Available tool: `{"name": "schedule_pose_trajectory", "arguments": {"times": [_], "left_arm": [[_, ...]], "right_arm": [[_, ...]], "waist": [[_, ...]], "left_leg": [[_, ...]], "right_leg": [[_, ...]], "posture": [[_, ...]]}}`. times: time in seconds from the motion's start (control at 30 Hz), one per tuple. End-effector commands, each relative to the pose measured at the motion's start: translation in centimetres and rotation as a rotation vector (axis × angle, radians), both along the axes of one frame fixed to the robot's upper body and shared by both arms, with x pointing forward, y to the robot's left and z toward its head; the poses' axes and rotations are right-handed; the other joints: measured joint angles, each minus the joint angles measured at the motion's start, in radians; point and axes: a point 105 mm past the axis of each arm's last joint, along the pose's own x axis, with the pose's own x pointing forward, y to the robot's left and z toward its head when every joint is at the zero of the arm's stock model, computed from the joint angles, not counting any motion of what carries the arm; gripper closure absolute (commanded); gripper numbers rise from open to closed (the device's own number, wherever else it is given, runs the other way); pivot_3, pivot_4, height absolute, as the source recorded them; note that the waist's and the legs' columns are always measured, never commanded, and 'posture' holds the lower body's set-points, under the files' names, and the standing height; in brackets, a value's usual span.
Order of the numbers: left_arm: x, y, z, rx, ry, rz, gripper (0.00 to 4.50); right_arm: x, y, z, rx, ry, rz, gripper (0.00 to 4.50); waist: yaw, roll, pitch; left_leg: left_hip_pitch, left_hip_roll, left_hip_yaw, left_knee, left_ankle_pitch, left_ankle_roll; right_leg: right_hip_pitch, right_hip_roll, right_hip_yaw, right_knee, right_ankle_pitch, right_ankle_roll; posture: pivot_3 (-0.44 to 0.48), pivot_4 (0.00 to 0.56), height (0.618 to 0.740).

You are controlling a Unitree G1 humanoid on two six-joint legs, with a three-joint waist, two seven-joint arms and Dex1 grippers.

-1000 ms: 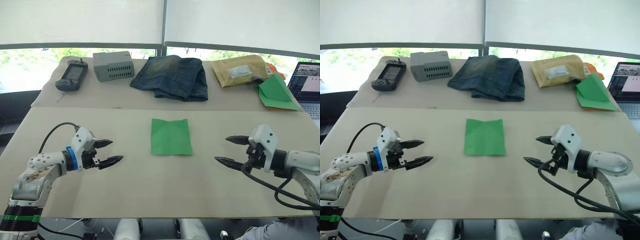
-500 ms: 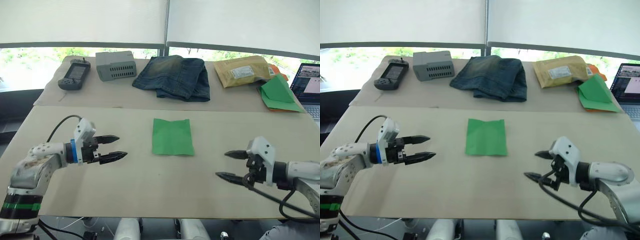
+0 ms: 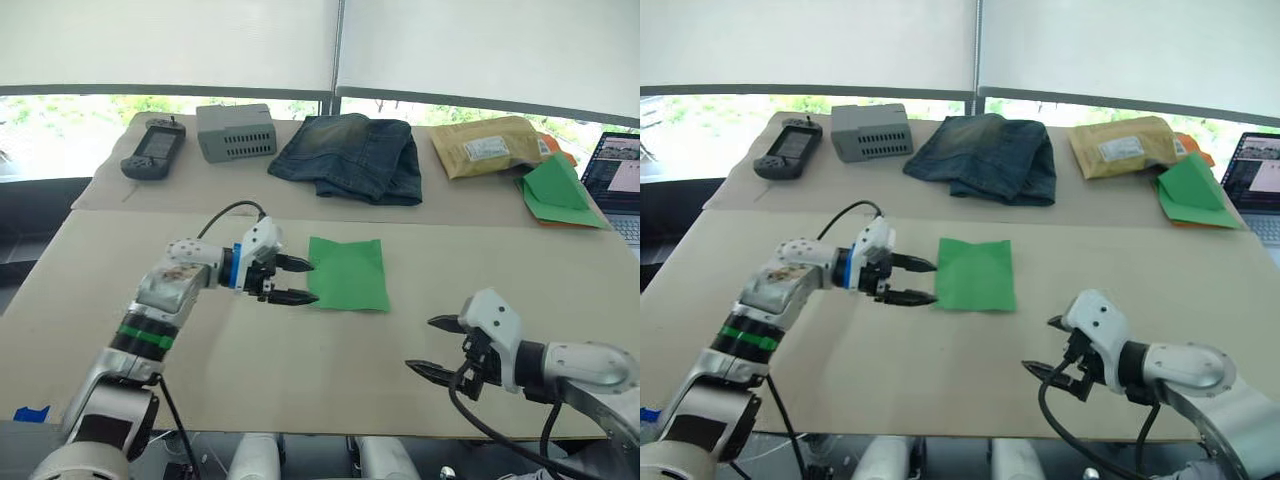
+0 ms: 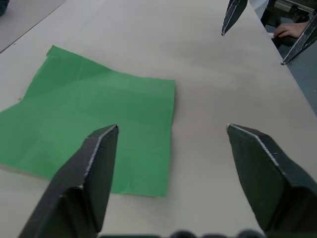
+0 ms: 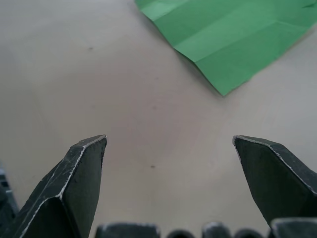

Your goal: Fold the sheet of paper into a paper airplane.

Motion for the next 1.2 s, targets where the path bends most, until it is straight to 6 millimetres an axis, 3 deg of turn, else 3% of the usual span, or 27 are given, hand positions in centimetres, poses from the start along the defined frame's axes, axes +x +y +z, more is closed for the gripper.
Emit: {"name": "schedule_pose_trajectory", "arguments": {"times": [0.03, 0.23, 0.47, 0.57, 0.93, 1.03, 1.2], "left_arm": [[1.4, -0.8, -0.5, 0.042, -0.050, 0.028, 2.51], [3.0, -2.3, -2.2, 0.078, -0.054, 0.100, 4.49], [3.1, -2.0, -4.2, 0.127, -0.015, 0.175, 4.49], [3.1, -1.0, -6.1, 0.143, 0.107, 0.270, 4.49], [1.7, -2.0, -8.2, 0.179, 0.143, 0.262, 4.49], [1.2, -2.1, -8.8, 0.196, 0.151, 0.247, 4.50], [1.3, -1.7, -9.1, 0.212, 0.153, 0.261, 4.50]], "right_arm": [[1.8, -0.9, 0.3, -0.018, -0.073, -0.109, 0.00], [4.7, -1.1, 0.5, -0.026, -0.137, -0.209, 0.00], [6.6, 0.5, 1.8, 0.004, -0.158, -0.206, 0.00], [6.6, 1.4, 2.0, 0.012, -0.142, -0.180, 0.00], [7.1, 0.3, 1.8, -0.023, -0.087, -0.228, 0.00], [7.1, -0.6, 1.8, -0.019, -0.083, -0.263, 0.82], [7.6, -1.3, 0.4, -0.095, -0.108, -0.240, 2.58]], "waist": [[0.000, 0.000, 0.000], [-0.008, 0.000, 0.000], [-0.007, 0.000, 0.000], [-0.006, 0.000, 0.000], [-0.003, 0.003, -0.003], [-0.003, 0.004, -0.004], [-0.004, 0.005, -0.007]], "left_leg": [[0.000, 0.000, 0.000, 0.000, 0.000, 0.000], [-0.001, -0.001, -0.001, 0.000, -0.001, 0.001], [-0.001, -0.001, -0.002, 0.000, -0.001, 0.002], [-0.001, -0.001, -0.002, 0.000, -0.001, 0.002], [0.001, -0.001, -0.002, 0.000, -0.001, 0.003], [0.001, -0.001, -0.002, 0.000, -0.001, 0.003], [0.001, -0.001, -0.003, 0.000, -0.002, 0.003]], "right_leg": [[0.000, 0.000, 0.000, 0.000, 0.000, 0.000], [0.000, 0.000, 0.001, 0.000, 0.001, -0.001], [0.000, 0.000, 0.001, 0.001, 0.002, -0.003], [0.000, 0.000, 0.001, 0.001, 0.002, -0.003], [0.002, 0.000, 0.000, 0.001, 0.001, -0.003], [0.002, 0.000, 0.001, 0.001, 0.001, -0.003], [0.003, 0.000, 0.000, 0.000, 0.001, -0.003]], "posture": [[0.000, 0.150, 0.734], [0.000, 0.150, 0.734], [0.000, 0.150, 0.734], [0.000, 0.150, 0.734], [0.000, 0.150, 0.734], [0.000, 0.150, 0.734], [0.000, 0.150, 0.734]]}}
